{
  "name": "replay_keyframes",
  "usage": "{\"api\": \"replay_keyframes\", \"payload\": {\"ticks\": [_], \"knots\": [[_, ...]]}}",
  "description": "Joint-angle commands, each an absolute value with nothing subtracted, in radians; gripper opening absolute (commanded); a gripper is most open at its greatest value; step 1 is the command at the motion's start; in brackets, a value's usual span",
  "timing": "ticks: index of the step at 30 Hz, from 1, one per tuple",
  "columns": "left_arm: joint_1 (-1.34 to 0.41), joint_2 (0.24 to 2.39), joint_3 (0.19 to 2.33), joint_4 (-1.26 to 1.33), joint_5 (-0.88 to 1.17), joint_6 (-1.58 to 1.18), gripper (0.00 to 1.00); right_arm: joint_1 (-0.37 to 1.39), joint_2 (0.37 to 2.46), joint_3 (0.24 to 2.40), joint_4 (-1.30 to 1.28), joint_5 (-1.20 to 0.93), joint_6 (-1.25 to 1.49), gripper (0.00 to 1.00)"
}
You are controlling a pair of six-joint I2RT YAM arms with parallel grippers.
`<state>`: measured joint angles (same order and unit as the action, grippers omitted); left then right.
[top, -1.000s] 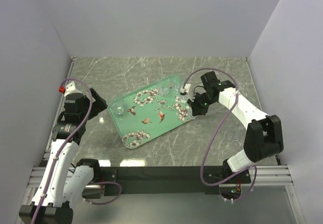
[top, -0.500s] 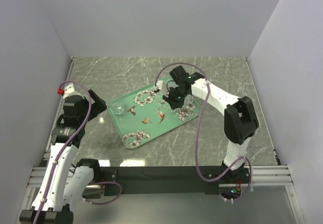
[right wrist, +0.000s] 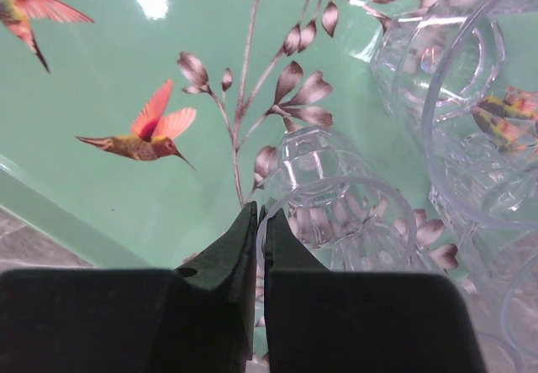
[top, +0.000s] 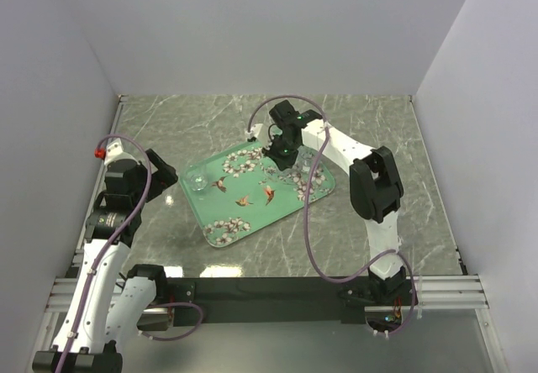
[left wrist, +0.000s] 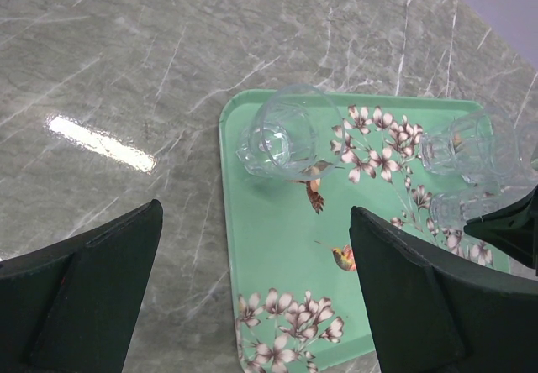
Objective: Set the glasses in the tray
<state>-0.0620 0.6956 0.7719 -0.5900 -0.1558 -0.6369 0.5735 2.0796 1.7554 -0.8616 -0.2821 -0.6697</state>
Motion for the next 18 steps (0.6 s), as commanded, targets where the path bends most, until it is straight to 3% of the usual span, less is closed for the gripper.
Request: {"api": "replay_keyframes", "payload": {"ticks": [1,7,12,18], "knots": [[-0.057,0.69,0.77,-0.575,-0.17,-0.643,0.99,0.58,2.085,1.802,-0.882,-0.244,-0.65,0.03],[-0.057,0.703,0.772,-0.563,-0.166,-0.641,1.0,0.58,2.094,1.801,-0.879,-0.226,-0.638,0.17],[-0.057,0.713,0.778,-0.558,-0.167,-0.635,0.99,0.58,2.065,1.795,-0.877,-0.224,-0.629,0.4],[-0.057,0.709,0.811,-0.577,-0.169,-0.629,0.99,0.58,1.939,1.775,-0.893,-0.23,-0.626,0.49]]}}
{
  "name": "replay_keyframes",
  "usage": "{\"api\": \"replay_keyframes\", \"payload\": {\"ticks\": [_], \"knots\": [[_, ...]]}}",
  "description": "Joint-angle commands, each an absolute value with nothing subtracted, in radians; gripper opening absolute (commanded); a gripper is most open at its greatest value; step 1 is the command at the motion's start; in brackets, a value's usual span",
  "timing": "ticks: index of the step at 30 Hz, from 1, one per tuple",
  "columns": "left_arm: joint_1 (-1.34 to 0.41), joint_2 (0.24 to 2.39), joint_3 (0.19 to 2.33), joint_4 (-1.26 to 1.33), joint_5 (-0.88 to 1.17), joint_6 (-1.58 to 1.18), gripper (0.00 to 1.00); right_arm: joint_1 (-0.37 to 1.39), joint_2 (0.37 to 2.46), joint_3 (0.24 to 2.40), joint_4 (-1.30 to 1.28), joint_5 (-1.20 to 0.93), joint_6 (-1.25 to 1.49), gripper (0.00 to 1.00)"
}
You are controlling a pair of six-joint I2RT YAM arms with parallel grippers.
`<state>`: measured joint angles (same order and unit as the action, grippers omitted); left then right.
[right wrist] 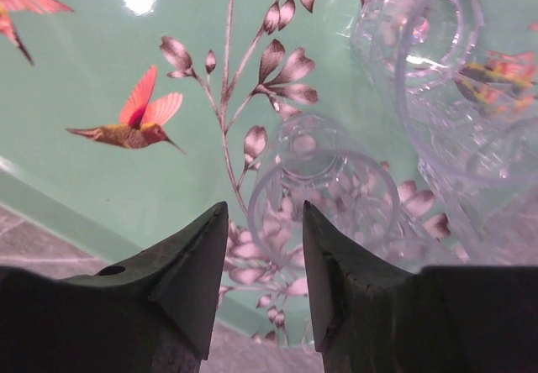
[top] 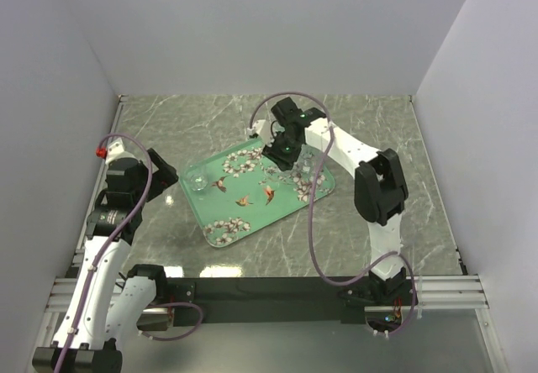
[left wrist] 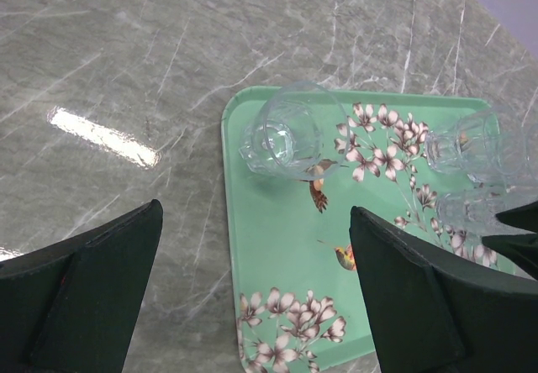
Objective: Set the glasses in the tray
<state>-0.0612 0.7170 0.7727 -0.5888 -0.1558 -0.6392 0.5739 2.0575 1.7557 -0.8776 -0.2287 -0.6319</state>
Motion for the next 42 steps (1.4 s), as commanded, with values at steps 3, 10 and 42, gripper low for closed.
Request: {"api": "replay_keyframes", "payload": {"ticks": [3,10,42], "knots": [[-0.057,0.703,0.83,-0.575,-0.17,-0.626,0.99,0.577,1.85,1.729,-0.89,-0.23,-0.644,0.49],[-0.057,0.744,0.853,-0.551,-0.126,-0.629,0.99,0.529,1.682,1.643,-0.862,-0.227,-0.62,0.5],[-0.057,0.943,0.992,-0.531,0.08,-0.63,0.99,0.029,0.884,0.787,-0.998,0.106,-0.54,0.5]]}}
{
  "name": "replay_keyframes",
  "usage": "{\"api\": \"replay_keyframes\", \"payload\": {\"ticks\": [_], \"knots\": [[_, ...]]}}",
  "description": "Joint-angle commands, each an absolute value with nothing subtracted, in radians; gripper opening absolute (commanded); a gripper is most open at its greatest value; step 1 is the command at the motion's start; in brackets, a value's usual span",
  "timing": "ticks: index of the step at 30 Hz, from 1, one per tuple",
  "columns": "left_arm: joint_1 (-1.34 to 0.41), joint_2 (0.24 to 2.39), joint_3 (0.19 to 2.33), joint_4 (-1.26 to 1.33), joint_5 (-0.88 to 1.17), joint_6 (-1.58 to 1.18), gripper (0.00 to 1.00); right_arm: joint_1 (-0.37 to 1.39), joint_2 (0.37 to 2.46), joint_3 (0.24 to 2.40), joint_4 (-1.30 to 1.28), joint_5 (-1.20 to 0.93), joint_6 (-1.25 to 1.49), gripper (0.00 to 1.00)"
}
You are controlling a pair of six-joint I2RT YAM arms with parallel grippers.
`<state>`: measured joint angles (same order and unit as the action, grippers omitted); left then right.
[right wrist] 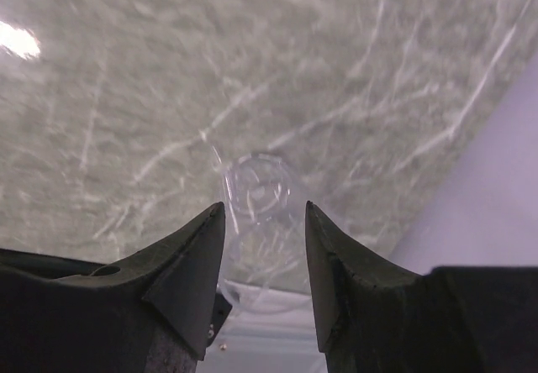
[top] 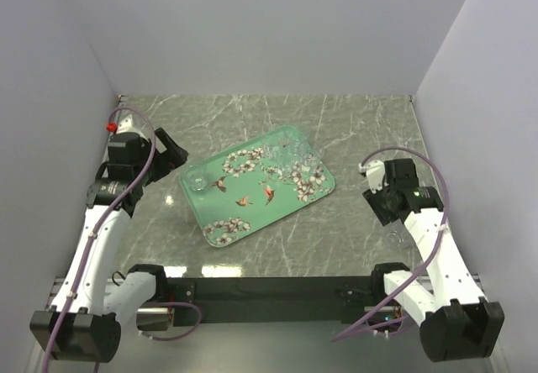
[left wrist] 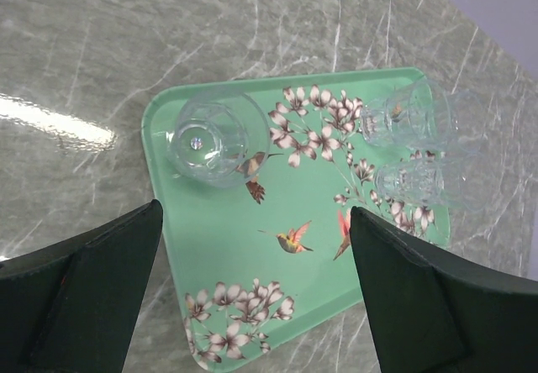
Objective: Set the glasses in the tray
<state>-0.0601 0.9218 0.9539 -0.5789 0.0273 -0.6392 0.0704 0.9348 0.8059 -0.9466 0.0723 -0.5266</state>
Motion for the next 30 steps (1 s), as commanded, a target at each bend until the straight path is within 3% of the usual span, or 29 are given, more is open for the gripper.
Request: {"api": "replay_keyframes", "payload": {"ticks": [1,19,30], "knots": [[-0.057,0.951,0.992,-0.529,0.084,-0.634,0.99,0.02,0.878,0.775,-1.003,0.106,-0.541,0.51],[-0.057,1.103,1.089,-0.546,0.158,-0.624,0.99,-0.035,0.818,0.672,-1.017,0.078,-0.532,0.52],[-0.057,1.152,1.123,-0.54,0.19,-0.649,0.99,-0.035,0.808,0.733,-0.997,0.017,-0.512,0.54]]}}
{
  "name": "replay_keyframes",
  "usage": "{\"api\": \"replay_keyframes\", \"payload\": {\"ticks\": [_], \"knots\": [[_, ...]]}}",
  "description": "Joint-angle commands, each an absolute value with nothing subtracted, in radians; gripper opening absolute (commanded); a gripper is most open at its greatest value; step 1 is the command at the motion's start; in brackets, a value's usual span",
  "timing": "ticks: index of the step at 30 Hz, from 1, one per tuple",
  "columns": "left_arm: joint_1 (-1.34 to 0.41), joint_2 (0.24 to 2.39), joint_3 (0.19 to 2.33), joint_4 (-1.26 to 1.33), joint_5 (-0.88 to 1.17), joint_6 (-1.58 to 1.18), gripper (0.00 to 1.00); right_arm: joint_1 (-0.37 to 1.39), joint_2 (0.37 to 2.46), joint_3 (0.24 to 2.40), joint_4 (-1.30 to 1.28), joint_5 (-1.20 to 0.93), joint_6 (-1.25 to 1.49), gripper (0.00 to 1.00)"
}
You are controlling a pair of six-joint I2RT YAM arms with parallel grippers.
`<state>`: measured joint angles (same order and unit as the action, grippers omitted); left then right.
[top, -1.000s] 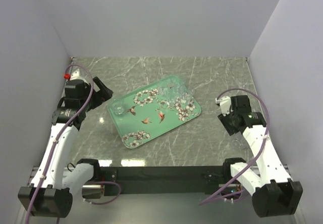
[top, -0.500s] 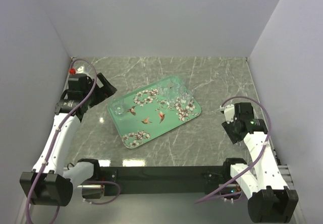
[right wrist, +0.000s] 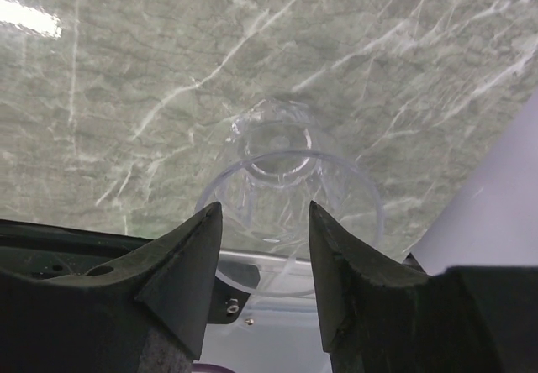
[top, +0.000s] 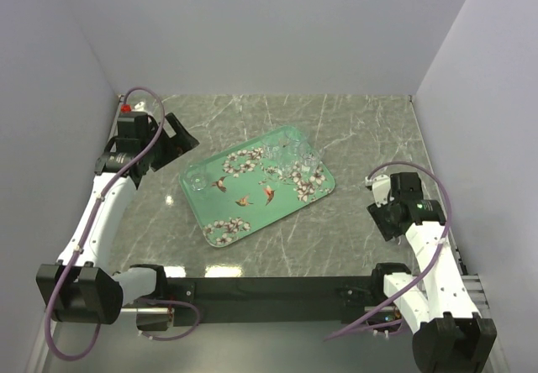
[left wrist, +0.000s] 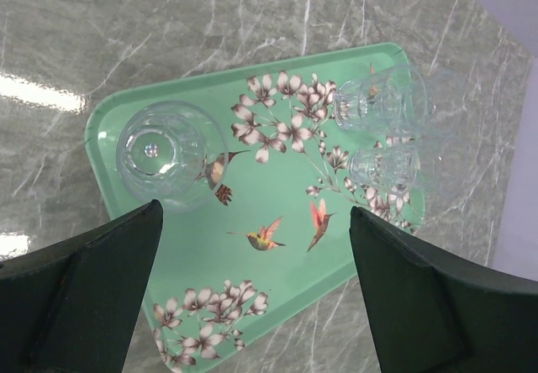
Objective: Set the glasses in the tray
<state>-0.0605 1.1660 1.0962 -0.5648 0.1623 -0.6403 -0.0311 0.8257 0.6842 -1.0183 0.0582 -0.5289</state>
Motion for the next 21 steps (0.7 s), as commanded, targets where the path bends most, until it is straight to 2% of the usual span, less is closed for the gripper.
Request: {"api": "replay_keyframes", "payload": {"ticks": [1,10,13,21], "knots": [[-0.057,1.146,1.115,-0.543,0.189,-0.649,0.99,-0.035,0.808,0.739,-0.997,0.003,-0.506,0.54],[-0.057,1.022,1.052,-0.581,0.132,-0.588,0.99,-0.073,0.807,0.747,-1.002,-0.064,-0.514,0.55],[-0.057,0.973,1.013,-0.569,0.13,-0.589,0.99,-0.095,0.804,0.771,-0.991,-0.077,-0.534,0.58],[-0.057,0.864,0.893,-0.529,0.134,-0.62,0.99,-0.12,0.842,0.884,-1.032,-0.132,-0.565,0.58]]}}
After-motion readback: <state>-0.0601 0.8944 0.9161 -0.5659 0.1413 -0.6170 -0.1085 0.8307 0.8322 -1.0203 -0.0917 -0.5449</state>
